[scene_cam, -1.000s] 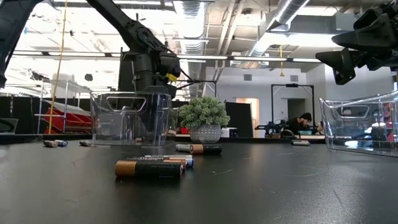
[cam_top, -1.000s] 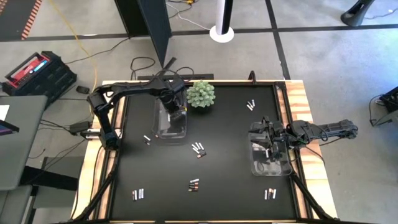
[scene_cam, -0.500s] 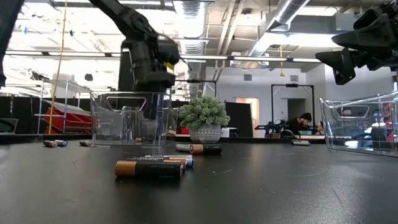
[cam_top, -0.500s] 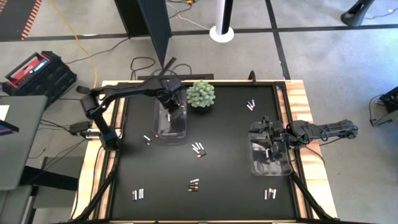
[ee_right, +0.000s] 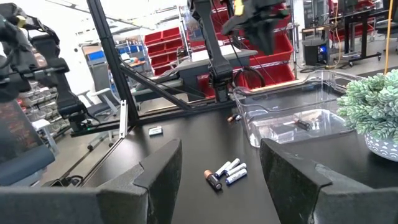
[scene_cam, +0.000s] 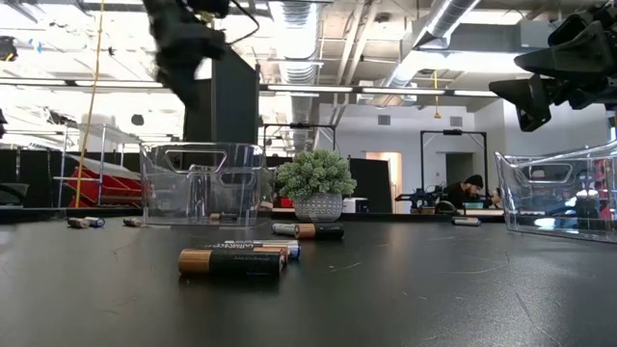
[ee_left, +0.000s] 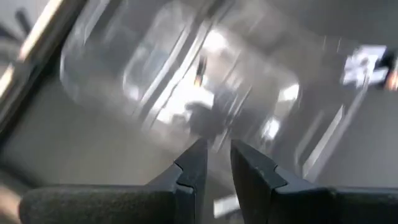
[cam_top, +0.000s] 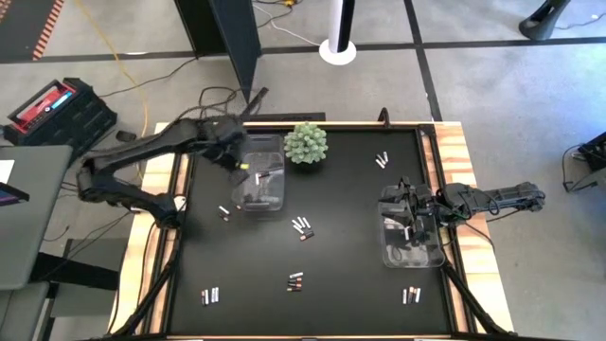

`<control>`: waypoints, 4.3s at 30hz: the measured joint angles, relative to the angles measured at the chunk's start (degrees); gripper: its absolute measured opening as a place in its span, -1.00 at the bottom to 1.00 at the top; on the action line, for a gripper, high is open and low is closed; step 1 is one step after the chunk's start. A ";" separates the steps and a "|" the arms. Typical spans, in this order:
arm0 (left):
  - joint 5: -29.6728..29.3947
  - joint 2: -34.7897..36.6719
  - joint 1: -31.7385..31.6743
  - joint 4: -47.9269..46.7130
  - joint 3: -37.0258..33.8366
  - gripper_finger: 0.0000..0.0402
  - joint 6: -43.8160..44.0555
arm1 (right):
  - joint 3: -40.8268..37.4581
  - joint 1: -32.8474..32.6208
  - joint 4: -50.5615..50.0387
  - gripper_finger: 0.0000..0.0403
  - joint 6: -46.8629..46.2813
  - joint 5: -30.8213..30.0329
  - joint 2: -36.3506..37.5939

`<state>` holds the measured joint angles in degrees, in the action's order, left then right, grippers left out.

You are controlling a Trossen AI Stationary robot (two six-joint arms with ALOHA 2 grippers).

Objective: Sort batteries
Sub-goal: Put the black-brown battery into the left transparent bin

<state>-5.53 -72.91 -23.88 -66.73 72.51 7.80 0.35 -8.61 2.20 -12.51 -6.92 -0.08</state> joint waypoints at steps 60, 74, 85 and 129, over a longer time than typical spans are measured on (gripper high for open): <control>1.53 12.24 19.47 0.08 -25.33 -0.35 17.71 | -0.01 -0.01 0.00 0.17 0.00 0.00 -0.01; -0.97 13.84 25.11 6.95 -30.86 -0.35 12.93 | -0.01 0.00 0.00 0.17 0.00 -0.02 0.00; -9.99 13.83 32.18 16.94 -31.20 -0.35 11.20 | 0.01 0.01 0.00 0.17 0.00 0.00 0.00; -10.85 23.04 36.46 31.59 -53.29 -0.35 15.40 | 0.00 0.00 0.00 0.17 0.00 -0.01 -0.01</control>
<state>-16.38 -49.87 12.58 -35.14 19.22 23.20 0.35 -8.61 2.20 -12.51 -6.92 -0.08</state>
